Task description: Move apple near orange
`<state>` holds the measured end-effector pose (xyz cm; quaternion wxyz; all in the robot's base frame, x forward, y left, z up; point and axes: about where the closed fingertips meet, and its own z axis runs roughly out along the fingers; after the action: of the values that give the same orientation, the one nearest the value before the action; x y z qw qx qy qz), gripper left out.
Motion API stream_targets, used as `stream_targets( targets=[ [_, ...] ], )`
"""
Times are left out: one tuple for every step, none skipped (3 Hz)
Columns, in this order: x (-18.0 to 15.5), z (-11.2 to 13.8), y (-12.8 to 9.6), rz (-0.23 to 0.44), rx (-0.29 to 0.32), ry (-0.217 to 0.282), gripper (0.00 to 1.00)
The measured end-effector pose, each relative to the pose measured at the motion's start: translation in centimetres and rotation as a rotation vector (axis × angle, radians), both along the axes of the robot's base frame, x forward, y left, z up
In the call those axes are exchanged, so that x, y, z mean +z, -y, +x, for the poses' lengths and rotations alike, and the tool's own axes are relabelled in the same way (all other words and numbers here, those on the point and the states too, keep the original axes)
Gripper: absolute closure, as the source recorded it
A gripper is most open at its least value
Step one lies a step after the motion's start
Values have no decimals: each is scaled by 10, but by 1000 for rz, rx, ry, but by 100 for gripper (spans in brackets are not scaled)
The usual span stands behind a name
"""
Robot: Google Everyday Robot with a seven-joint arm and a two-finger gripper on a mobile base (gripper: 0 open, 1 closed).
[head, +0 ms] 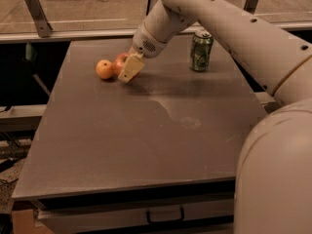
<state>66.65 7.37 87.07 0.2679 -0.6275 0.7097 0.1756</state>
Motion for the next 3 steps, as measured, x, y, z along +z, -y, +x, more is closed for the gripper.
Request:
stream_targets(
  targets=[
    [-8, 6, 0, -3, -20, -20, 84],
    [-15, 10, -3, -3, -27, -39, 59],
    [-21, 11, -5, -3, -29, -56, 37]
  ],
)
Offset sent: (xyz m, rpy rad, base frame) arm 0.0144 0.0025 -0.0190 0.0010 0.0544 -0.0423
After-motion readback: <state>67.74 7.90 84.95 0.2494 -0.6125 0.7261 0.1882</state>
